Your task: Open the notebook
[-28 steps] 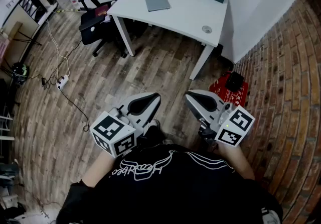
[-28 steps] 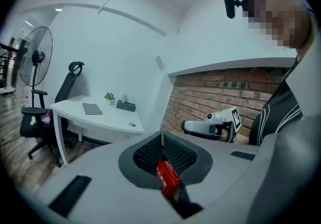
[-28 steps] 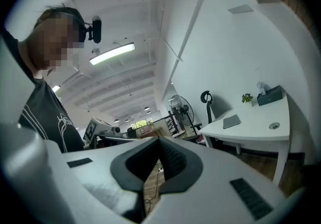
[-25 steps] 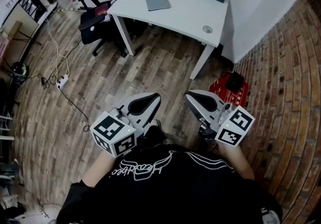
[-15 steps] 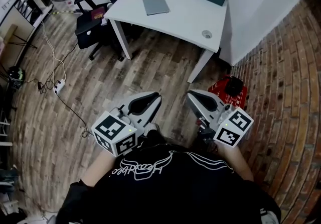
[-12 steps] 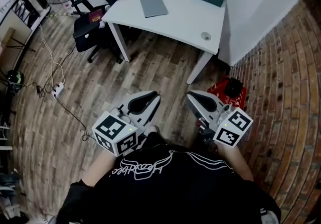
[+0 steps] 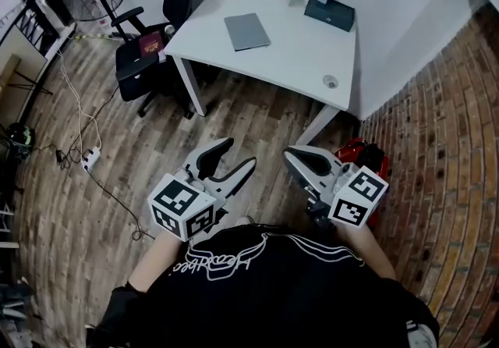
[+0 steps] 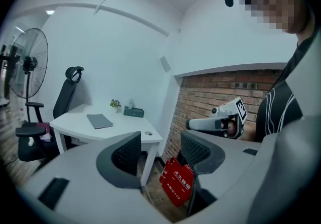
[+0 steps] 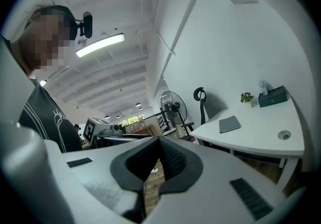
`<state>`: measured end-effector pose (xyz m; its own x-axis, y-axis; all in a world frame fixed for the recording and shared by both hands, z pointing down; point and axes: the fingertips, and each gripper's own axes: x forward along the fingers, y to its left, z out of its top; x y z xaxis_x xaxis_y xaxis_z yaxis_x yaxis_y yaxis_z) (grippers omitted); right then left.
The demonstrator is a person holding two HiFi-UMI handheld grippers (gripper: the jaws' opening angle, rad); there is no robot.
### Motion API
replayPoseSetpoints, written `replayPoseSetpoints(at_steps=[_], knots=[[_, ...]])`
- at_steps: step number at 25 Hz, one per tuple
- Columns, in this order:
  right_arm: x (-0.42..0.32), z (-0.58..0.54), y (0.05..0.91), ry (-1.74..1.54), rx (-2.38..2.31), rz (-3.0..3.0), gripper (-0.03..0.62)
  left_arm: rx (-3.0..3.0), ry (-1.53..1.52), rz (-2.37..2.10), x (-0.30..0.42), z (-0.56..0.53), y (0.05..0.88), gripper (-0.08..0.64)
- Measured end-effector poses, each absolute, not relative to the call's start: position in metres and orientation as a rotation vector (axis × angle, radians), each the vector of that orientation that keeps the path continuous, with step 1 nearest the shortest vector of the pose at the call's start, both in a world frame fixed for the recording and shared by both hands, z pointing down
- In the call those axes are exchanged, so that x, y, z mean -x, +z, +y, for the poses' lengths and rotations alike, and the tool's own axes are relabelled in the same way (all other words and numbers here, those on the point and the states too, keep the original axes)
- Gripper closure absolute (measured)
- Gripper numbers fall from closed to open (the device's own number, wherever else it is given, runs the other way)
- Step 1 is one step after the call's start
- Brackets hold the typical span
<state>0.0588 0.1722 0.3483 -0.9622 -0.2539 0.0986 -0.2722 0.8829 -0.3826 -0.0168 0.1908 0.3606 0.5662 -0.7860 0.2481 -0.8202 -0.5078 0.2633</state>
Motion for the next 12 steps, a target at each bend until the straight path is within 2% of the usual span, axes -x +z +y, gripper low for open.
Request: replayPoseSetpoints(at_steps=[12], knots=[[-0.001, 0.129, 0.361, 0.623, -0.401, -2.978, 0.591, -2.397, 0.141, -1.39, 0.092, 0.151, 0.386, 0.249]])
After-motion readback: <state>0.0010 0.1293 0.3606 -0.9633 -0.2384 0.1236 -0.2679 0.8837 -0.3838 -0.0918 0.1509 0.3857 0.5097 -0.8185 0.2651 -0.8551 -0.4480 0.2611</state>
